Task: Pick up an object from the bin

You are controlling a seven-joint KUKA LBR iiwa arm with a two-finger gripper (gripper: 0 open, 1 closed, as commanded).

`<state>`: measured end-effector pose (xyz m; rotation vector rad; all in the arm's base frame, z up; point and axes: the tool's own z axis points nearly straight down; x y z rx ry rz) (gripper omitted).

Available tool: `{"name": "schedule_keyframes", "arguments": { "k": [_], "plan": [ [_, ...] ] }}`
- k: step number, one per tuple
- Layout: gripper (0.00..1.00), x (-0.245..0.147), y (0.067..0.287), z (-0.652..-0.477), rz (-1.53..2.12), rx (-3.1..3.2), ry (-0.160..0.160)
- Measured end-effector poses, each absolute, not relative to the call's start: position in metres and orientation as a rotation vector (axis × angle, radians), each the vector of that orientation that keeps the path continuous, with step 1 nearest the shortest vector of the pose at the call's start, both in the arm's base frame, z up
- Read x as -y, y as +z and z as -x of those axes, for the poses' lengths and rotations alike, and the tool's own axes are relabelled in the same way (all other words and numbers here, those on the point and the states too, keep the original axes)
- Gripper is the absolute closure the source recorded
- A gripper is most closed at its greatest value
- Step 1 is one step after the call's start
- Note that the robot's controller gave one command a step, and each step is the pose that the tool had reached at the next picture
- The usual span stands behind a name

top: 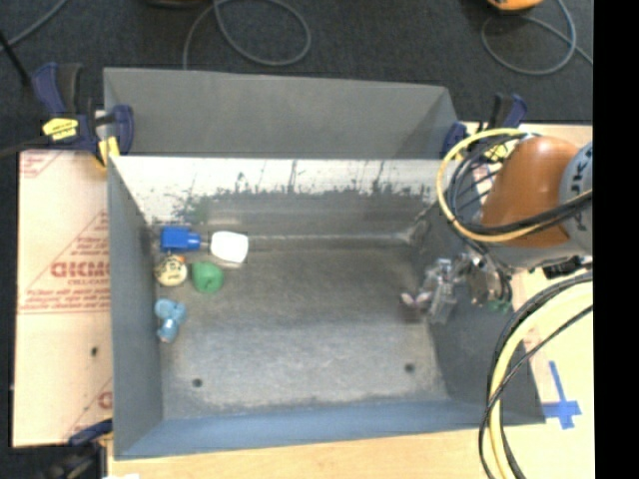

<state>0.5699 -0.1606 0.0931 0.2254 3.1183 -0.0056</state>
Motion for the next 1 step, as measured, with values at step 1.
{"name": "schedule_keyframes", "arguments": {
  "k": [1],
  "plan": [
    [1.0, 0.1556, 0.2412, -0.5908, -0.145, -3.119, -0.009]
  ]
}}
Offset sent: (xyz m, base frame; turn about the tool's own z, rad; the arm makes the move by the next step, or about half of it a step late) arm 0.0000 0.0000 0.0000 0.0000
